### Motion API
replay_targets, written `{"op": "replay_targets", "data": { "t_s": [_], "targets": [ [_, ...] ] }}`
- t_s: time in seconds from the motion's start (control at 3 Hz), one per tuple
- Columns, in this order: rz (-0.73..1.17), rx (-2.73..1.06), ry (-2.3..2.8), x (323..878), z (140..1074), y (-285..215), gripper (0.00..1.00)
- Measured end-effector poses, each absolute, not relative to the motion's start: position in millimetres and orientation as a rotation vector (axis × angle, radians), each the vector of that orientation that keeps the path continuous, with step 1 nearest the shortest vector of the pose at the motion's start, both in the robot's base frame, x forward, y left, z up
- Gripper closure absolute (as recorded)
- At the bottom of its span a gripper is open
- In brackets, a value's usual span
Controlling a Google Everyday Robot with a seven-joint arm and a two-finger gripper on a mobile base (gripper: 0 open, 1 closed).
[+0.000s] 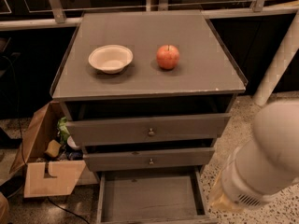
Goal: Close bottom drawer
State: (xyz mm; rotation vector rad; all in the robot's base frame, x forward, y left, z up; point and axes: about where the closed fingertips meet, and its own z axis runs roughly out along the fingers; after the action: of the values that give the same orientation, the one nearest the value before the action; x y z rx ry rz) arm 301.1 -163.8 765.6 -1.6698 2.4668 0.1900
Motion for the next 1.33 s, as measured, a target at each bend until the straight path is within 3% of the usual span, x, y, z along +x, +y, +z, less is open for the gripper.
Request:
{"op": "replay_targets", "data": {
  "t_s": [0.33, 1.33],
  "targets": [
    [0.296, -1.719, 2.567, 266.8, 683.7, -154.5, 1.0],
    [0.413, -1.715, 2.67, 229.5, 627.5, -153.5, 1.0]
  ]
}}
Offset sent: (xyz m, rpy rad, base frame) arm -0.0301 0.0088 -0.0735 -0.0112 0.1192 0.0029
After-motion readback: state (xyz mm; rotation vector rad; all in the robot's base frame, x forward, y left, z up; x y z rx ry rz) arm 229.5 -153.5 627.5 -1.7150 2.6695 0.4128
